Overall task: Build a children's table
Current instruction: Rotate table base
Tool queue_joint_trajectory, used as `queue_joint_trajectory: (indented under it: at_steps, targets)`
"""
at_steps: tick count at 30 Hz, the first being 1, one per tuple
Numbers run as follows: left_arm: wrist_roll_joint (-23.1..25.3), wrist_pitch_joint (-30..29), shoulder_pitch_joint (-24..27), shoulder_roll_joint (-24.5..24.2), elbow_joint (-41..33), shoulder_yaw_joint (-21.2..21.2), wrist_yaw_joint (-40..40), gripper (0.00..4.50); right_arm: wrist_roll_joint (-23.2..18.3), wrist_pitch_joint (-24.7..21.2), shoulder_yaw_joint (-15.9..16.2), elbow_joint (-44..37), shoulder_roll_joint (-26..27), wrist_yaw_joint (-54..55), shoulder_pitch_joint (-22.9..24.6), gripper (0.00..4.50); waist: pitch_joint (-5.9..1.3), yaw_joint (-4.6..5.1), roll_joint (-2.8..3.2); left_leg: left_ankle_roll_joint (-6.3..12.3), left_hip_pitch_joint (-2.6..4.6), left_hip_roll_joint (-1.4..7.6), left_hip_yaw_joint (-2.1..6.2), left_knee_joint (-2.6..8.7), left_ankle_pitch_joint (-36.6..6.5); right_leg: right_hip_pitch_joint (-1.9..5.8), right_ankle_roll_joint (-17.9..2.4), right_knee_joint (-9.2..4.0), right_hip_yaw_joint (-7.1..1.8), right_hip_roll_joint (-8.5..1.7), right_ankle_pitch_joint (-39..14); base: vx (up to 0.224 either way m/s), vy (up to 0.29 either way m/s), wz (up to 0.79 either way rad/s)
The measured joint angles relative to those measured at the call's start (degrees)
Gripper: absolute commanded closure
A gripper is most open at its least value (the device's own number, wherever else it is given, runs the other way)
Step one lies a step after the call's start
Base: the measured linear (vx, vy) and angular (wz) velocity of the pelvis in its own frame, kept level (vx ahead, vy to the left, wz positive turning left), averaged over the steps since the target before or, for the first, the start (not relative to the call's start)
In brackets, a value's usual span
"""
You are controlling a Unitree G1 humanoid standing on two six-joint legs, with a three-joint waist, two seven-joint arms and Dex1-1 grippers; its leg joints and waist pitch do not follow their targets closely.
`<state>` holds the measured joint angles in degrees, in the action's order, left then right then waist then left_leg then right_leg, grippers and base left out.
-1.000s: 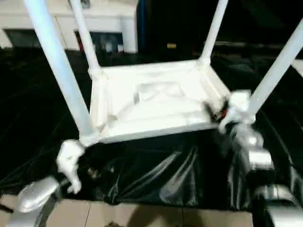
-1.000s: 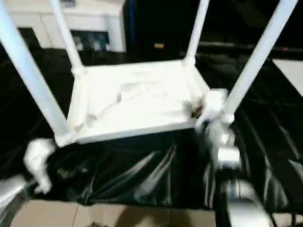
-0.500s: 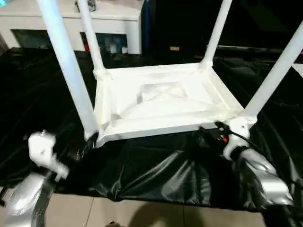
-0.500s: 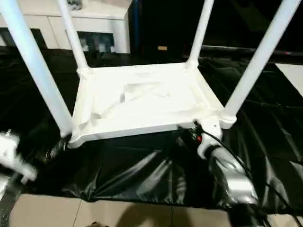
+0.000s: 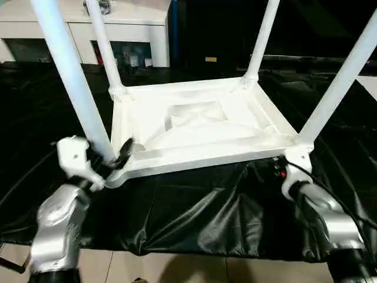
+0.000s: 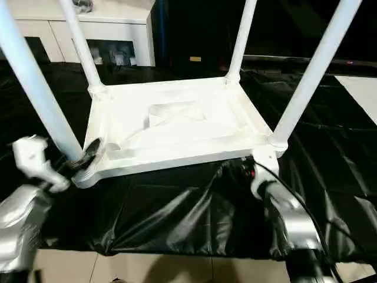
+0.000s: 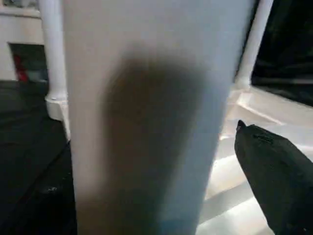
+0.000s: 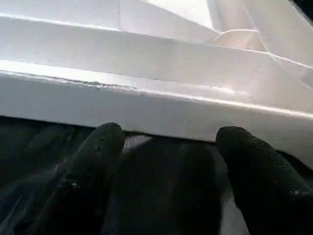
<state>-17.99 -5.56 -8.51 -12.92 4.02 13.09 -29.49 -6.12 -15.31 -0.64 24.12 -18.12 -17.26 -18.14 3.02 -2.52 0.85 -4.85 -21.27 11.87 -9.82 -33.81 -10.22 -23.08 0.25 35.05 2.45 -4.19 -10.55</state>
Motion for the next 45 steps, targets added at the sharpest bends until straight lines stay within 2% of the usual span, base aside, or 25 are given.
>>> queue_joint_trajectory:
  at_steps: [5,7,13,16,21,24,28,33,37,39,41,43,44,45]
  targets:
    - [-9.11,-9.40,1.85,-3.42,-3.96,-1.14,-9.87,0.02,2.23,1.03,1.31,8.08,1.77,0.62,-5.60,1.06,0.00,0.05,-0.06,0.03,0.01,-0.04,-0.14,-0.09,-0.02,-0.01,-0.02,-0.02,-0.13,-0.09,0.00,0.000,0.000,0.00]
    - [-10.99,-11.37,2.41,-3.46,-5.20,-1.99,-11.85,0.02,2.37,1.15,1.49,8.94,1.79,0.53,-6.27,1.06,0.01,-0.04,-0.08,0.03,0.03,-0.03,-0.16,-0.09,-0.02,0.00,-0.03,-0.01,-0.14,-0.10,0.01,0.000,0.000,0.00]
    - [-25.88,-27.66,7.12,-9.56,-14.46,-4.46,-20.51,0.02,4.41,3.56,3.54,13.71,3.44,-0.71,-9.42,1.06,0.08,0.77,-0.63,0.01,0.18,0.00,-0.16,-0.07,-0.01,-0.09,-0.03,0.27,-0.12,-0.05,0.01,0.000,0.000,0.00]
    - [-29.19,-31.78,8.00,-10.70,-16.97,-6.77,-23.13,0.02,4.95,4.90,4.34,16.00,4.25,-1.04,-10.90,1.06,0.08,1.07,-0.67,0.00,0.23,0.00,-0.15,-0.08,-0.01,-0.13,-0.02,0.28,-0.15,-0.03,0.02,0.000,0.000,0.00]
    - [-32.01,-36.67,7.59,-11.88,-20.45,-8.88,-24.41,0.02,6.43,6.99,6.14,19.61,7.05,-2.26,-13.58,1.06,0.08,2.00,-0.67,-0.03,0.25,0.01,-0.06,-0.07,-0.01,-0.17,-0.02,0.35,-0.10,0.08,0.02,0.000,0.000,0.00]
    - [-32.70,-37.77,5.87,-11.74,-20.51,-9.98,-24.83,0.02,6.62,7.83,7.40,20.05,8.96,-3.67,-13.99,1.06,0.08,2.43,-0.67,-0.04,0.28,0.02,-0.02,-0.07,0.00,-0.17,-0.16,0.35,-0.16,0.26,0.11,0.000,0.000,0.00]
    - [-33.02,-38.65,3.67,-10.61,-20.19,-10.93,-24.74,0.02,7.10,9.74,8.51,21.90,10.98,-6.31,-14.95,1.06,0.08,2.50,-0.66,-0.07,0.31,0.05,0.07,-0.10,0.00,-0.19,-0.50,0.26,-0.21,0.52,0.31,0.000,0.000,0.00]
    - [-33.07,-38.81,-2.07,-5.59,-19.34,-12.18,-22.82,0.02,7.93,12.04,10.23,23.93,14.15,-9.40,-15.77,1.06,0.07,3.14,-0.75,-0.14,0.34,0.10,0.17,-0.10,0.02,-0.19,-0.72,0.21,-0.22,0.76,0.45,0.000,0.000,0.00]
    - [-33.03,-38.00,-3.92,-3.16,-18.12,-14.42,-22.61,0.02,7.90,12.94,10.72,24.60,14.73,-11.74,-16.28,1.06,0.08,3.06,-0.76,-0.18,0.28,0.12,0.16,-0.05,-0.01,-0.27,-0.71,0.18,-0.21,0.78,0.44,0.000,0.000,0.00]
    - [-32.24,-37.44,-5.02,-2.35,-17.46,-15.69,-22.59,0.02,7.93,13.64,10.75,25.17,14.98,-12.07,-16.50,1.06,0.08,2.72,-0.76,-0.19,0.29,0.12,0.15,-0.06,-0.01,-0.29,-0.72,0.16,-0.20,0.78,0.44,0.000,0.000,0.00]
    - [-29.06,-35.02,-6.32,-1.17,-16.31,-17.38,-21.79,0.02,8.42,14.26,10.78,26.77,15.28,-11.35,-17.63,1.06,0.08,2.35,-0.76,-0.19,0.30,0.11,0.15,-0.11,-0.01,-0.30,-0.75,0.14,-0.23,0.76,0.46,0.000,0.000,0.00]
    - [-23.55,-31.23,-8.20,0.61,-13.94,-19.72,-18.79,0.02,8.56,14.71,10.10,27.99,15.38,-9.06,-18.99,1.06,0.08,2.10,-0.75,-0.18,0.34,0.11,0.11,-0.17,-0.01,-0.29,-0.76,0.15,-0.25,0.72,0.47,0.000,0.000,0.00]
    - [-18.91,-27.77,-9.21,1.33,-11.64,-21.39,-16.36,0.02,8.49,15.09,9.50,28.38,15.15,-7.56,-19.77,1.06,0.09,2.06,-0.74,-0.18,0.33,0.10,0.10,-0.18,-0.01,-0.28,-0.77,0.16,-0.28,0.69,0.49,0.000,0.000,0.00]
    - [-17.11,-26.54,-9.64,1.41,-10.54,-22.05,-15.35,0.02,8.45,15.53,9.34,28.37,15.28,-6.99,-20.07,1.06,0.09,2.04,-0.74,-0.18,0.31,0.10,0.11,-0.18,-0.01,-0.28,-0.76,0.15,-0.26,0.69,0.49,0.000,0.000,0.00]
